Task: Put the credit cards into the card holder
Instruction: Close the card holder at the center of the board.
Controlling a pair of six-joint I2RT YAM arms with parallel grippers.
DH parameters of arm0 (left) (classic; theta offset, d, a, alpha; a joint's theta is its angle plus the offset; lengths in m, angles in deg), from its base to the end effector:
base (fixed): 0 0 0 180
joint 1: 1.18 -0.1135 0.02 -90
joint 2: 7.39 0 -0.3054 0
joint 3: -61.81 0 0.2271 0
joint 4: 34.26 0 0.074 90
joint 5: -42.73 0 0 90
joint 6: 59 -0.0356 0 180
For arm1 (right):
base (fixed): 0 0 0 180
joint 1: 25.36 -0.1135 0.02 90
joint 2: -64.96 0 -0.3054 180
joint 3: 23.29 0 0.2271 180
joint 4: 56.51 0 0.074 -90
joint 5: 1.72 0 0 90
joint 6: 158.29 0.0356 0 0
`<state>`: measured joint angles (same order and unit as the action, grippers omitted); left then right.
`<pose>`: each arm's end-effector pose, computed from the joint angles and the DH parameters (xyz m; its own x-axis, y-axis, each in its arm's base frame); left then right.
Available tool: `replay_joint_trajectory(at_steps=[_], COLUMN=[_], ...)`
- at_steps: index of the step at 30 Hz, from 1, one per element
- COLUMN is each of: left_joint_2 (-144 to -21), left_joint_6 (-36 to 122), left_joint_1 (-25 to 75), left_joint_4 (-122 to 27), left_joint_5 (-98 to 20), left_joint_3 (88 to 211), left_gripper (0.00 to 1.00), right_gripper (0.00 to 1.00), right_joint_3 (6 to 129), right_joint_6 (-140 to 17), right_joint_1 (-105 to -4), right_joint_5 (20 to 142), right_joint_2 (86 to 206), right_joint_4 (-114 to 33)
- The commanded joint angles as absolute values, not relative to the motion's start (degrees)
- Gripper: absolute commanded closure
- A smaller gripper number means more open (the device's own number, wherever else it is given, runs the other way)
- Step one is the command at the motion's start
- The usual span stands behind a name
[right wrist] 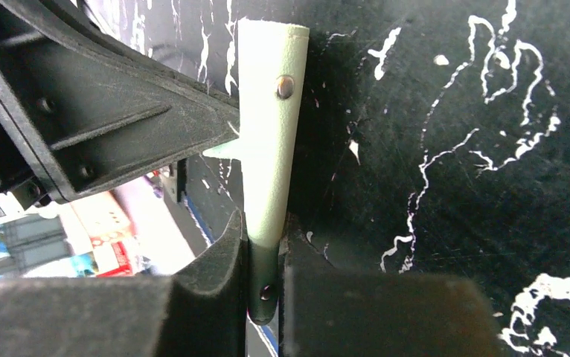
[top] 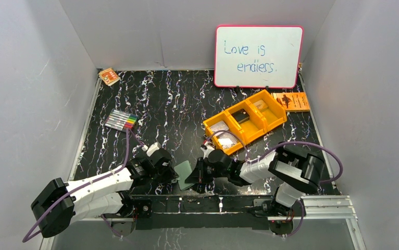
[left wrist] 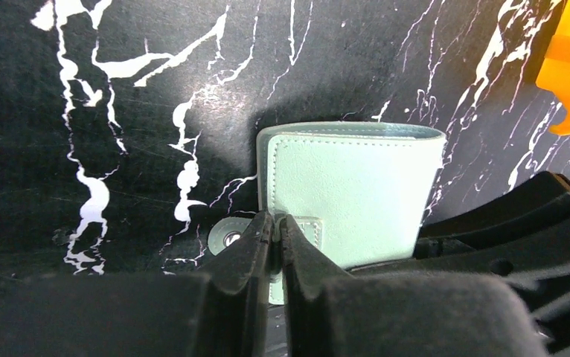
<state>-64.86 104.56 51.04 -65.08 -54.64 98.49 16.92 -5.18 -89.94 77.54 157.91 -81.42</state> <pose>0.0869 -0.1047 0.2047 -0.8409 -0.4678 -0.2722 -0.2525 0.7839 -0.5672 0.1097 0.2463 0.1869 -0.9451 0.0527 -0.3224 -0.2546 0.4995 0.8281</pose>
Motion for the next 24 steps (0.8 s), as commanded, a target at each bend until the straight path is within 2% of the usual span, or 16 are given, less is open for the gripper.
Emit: replay_joint_trajectory(at_steps=[1, 2, 3, 4, 5, 10, 15, 18, 19, 20, 22, 24], left_joint_2=[-65.5, -63.6, -61.7, -59.3, -58.4, -57.9, -57.6, -56.0, -55.8, -55.9, -57.1, -59.0], left_joint_6=[101.5, 101.4, 101.2, 101.0, 100.9, 98.5, 95.1, 90.6, 88.9, 87.2, 84.5, 82.8], left_joint_1=[51.1, 51.2, 51.2, 51.2, 51.2, 51.1, 51.1, 51.1, 51.2, 51.2, 51.1, 51.1], left_joint_4=[-84.3, -86.9, -88.5, -90.5, -92.7, -100.3, -101.5, -95.4, -92.7, -89.3, -85.5, -82.4], left_joint_5=[-59.7, -60.6, -61.2, -62.6, -64.2, -72.4, -80.8, -85.2, -86.0, -86.5, -86.1, -84.6], left_joint_3=[98.4, 101.1, 103.6, 107.5, 110.7, 127.2, 141.0, 146.8, 148.5, 150.7, 154.4, 157.5], left_gripper=[0.81, 0.68, 0.59, 0.51, 0.47, 0.42, 0.33, 0.25, 0.16, 0.13, 0.12, 0.11], right_gripper=[1.0, 1.0, 1.0, 1.0, 1.0, 1.0, 1.0, 1.0, 1.0, 1.0, 1.0, 1.0], right_joint_3=[22.1, 23.9, 25.5, 27.1, 28.9, 42.9, 57.7, 63.1, 63.5, 62.2, 56.9, 51.5], right_joint_6=[-12.6, -14.4, -16.9, -20.2, -21.8, -37.5, -55.4, -68.6, -74.0, -79.8, -94.6, -114.5], right_joint_1=[-90.2, -90.2, -90.2, -90.2, -90.2, -89.7, -89.7, -89.7, -89.7, -89.8, -89.8, -89.8], right_joint_5=[80.9, 81.9, 83.6, 85.3, 87.3, 97.9, 107.9, 115.3, 118.5, 122.7, 129.2, 134.1], right_joint_2=[150.0, 146.6, 143.5, 140.7, 137.8, 128.7, 127.4, 126.6, 126.1, 125.3, 123.4, 123.0], right_joint_4=[-70.2, -65.1, -60.3, -53.3, -50.0, -25.1, -14.7, -16.6, -19.0, -23.7, -37.6, -58.3])
